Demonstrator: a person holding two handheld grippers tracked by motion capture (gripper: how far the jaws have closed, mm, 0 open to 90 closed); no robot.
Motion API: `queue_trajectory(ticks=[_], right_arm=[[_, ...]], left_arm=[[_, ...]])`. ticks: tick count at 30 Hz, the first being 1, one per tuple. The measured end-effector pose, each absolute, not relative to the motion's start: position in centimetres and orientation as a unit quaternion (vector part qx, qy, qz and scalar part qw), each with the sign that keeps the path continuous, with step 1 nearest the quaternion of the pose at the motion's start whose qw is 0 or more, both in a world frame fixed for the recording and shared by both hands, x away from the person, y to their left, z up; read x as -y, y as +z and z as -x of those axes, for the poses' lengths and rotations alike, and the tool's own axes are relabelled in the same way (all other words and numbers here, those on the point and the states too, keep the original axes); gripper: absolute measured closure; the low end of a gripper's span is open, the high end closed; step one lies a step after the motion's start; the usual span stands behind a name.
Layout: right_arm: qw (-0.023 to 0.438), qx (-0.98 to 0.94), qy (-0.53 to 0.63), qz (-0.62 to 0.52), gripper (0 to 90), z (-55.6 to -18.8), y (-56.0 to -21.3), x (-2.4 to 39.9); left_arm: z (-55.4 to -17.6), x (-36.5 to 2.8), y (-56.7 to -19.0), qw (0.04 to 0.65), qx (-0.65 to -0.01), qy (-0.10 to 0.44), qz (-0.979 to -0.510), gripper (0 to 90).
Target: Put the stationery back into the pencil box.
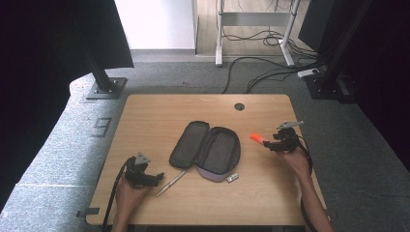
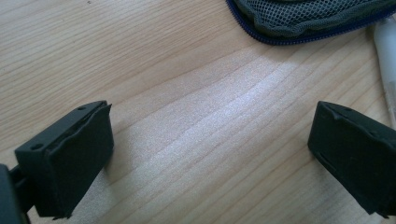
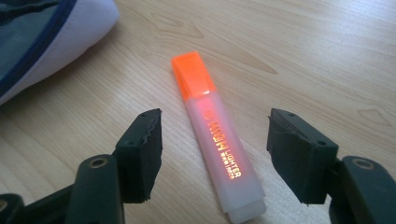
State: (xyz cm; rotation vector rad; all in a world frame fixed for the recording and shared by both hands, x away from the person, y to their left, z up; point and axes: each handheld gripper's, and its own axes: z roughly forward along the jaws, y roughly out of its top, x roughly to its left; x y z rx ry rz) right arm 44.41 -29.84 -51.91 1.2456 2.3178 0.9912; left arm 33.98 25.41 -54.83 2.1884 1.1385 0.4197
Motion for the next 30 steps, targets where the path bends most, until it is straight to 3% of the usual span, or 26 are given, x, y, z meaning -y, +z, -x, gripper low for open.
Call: queue_trajectory(ticks=[21,30], right_arm=[[0.156,-0.826,0.322,-0.435,49.8,-46.4,-53.8,29.0],[0.159,-0.825,0.323,-0.436,62.8,-46.4,-54.0,29.0]], left_arm=[[-34.0,-25.4,-54.8,0.315,-0.430,0.159,-0.831,0.6],[-34.0,-25.4,-54.8,0.315,-0.430,0.159,-0.831,0.8]])
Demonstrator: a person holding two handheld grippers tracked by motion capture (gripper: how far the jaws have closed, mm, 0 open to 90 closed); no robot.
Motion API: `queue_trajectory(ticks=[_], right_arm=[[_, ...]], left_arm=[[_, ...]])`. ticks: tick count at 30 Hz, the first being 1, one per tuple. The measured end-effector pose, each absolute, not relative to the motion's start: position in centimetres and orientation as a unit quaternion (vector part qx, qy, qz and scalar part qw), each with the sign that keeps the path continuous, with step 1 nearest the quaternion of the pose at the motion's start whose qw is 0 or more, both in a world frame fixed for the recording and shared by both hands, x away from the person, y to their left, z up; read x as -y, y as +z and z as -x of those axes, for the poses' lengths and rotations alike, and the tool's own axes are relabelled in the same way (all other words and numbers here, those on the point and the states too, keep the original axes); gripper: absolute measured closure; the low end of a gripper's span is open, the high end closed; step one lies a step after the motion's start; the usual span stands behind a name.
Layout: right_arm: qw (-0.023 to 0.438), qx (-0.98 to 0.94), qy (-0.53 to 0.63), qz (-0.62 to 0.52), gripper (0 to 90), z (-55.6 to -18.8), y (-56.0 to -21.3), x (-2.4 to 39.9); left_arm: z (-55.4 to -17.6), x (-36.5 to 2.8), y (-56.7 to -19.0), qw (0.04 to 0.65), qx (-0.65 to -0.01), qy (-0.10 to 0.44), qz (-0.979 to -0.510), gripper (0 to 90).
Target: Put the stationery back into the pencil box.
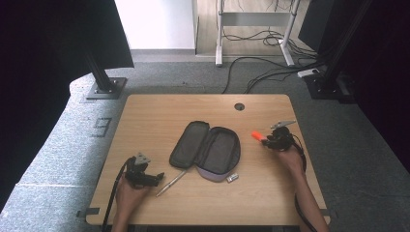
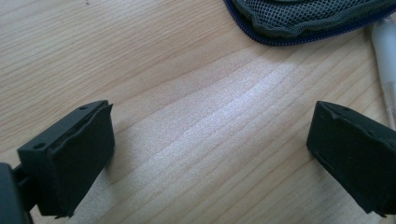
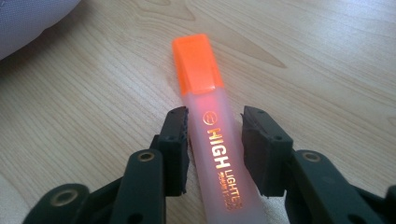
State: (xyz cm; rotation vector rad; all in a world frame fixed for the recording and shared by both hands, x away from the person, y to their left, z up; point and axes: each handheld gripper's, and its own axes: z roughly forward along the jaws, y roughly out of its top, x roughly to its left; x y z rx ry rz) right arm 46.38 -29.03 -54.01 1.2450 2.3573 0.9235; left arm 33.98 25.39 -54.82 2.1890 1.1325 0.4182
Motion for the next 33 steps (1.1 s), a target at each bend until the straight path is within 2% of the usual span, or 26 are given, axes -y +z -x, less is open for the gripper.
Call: queue_trajectory(ticks=[13,33], right_arm=[[0.173,-0.809,0.323,-0.460,65.2,-46.0,-53.8,28.8],[0.175,-0.802,0.351,-0.450,65.2,-44.4,-50.4,28.1]], left_arm=[[-34.0,-25.4,-54.8,0.316,-0.430,0.159,-0.831,0.9],[-34.0,-25.4,-54.8,0.316,-0.429,0.159,-0.831,1.1]])
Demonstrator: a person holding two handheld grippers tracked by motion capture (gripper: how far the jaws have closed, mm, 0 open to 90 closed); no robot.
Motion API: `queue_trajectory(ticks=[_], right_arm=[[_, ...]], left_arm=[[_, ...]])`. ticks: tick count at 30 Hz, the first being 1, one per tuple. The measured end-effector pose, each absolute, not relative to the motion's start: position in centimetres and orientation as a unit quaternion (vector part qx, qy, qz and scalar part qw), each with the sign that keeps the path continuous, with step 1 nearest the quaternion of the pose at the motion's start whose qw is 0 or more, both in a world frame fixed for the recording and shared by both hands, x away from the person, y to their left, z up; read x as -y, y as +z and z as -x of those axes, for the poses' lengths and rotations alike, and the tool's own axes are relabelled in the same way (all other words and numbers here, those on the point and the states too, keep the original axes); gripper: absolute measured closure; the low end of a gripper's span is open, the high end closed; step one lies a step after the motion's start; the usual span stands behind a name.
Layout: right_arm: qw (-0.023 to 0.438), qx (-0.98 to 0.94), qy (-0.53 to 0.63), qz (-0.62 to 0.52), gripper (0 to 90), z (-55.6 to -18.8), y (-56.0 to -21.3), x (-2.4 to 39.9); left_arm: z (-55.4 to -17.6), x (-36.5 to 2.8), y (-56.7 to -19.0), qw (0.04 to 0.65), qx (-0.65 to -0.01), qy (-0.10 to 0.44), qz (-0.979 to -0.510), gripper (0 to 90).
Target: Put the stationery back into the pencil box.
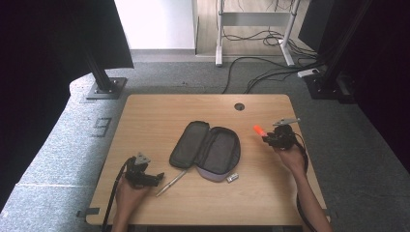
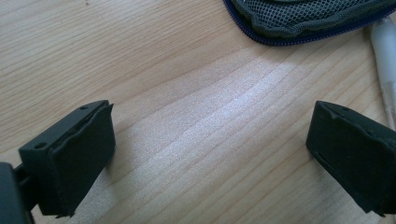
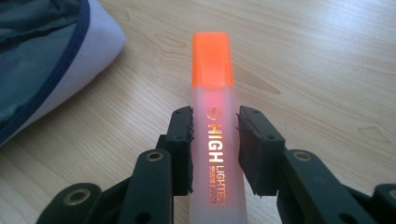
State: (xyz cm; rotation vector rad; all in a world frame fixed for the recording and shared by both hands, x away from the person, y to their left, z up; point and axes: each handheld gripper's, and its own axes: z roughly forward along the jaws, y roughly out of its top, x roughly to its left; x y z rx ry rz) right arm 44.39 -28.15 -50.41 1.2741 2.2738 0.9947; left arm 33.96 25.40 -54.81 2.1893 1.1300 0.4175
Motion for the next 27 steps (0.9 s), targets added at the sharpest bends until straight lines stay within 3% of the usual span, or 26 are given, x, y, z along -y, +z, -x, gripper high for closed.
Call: queue_trajectory(ticks=[27], right_arm=[[0.179,-0.813,0.367,-0.415,65.2,-42.9,-47.0,25.2]], left_arm=[[-34.0,-25.4,-54.8,0.316,-0.429,0.158,-0.831,1.3]])
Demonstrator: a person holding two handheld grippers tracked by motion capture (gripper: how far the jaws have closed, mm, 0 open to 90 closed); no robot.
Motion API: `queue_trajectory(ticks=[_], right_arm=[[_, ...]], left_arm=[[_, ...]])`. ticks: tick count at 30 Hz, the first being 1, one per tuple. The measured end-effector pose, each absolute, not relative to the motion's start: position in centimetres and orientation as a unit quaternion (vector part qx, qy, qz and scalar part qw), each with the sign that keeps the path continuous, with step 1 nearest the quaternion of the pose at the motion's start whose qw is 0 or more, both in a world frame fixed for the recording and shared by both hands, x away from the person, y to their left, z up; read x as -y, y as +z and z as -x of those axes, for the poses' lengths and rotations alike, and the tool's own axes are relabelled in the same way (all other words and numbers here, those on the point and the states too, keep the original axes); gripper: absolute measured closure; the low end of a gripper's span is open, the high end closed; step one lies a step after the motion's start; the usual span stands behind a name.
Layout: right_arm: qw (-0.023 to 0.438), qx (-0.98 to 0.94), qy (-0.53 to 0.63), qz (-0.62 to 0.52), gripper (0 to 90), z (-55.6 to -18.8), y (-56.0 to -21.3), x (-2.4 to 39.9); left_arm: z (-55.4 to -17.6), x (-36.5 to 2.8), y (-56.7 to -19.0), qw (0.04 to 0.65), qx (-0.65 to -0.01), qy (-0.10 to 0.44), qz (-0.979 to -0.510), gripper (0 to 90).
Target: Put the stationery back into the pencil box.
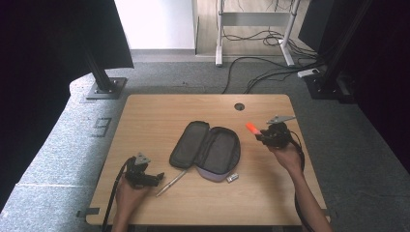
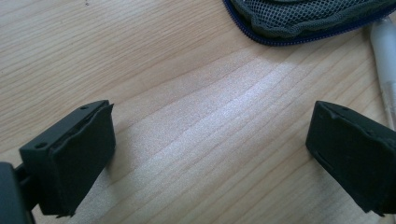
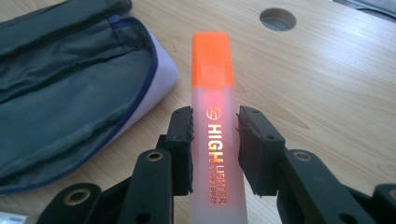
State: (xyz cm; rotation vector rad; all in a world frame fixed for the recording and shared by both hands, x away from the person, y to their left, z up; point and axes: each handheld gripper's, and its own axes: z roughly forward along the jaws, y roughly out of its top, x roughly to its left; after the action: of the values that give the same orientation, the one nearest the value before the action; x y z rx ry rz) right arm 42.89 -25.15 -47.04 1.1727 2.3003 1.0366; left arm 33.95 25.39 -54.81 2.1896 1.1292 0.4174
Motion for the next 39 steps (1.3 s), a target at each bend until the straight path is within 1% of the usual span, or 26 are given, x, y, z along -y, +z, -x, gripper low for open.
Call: queue_trajectory(ticks=[20,39], right_arm=[[0.172,-0.826,0.381,-0.378,65.2,-42.3,-45.5,21.0],[0.156,-0.840,0.383,-0.352,65.2,-42.1,-46.3,17.3]], left_arm=[[-34.0,-25.4,-54.8,0.316,-0.429,0.159,-0.831,1.3],[-34.0,-25.4,-54.8,0.316,-0.428,0.158,-0.831,1.4]])
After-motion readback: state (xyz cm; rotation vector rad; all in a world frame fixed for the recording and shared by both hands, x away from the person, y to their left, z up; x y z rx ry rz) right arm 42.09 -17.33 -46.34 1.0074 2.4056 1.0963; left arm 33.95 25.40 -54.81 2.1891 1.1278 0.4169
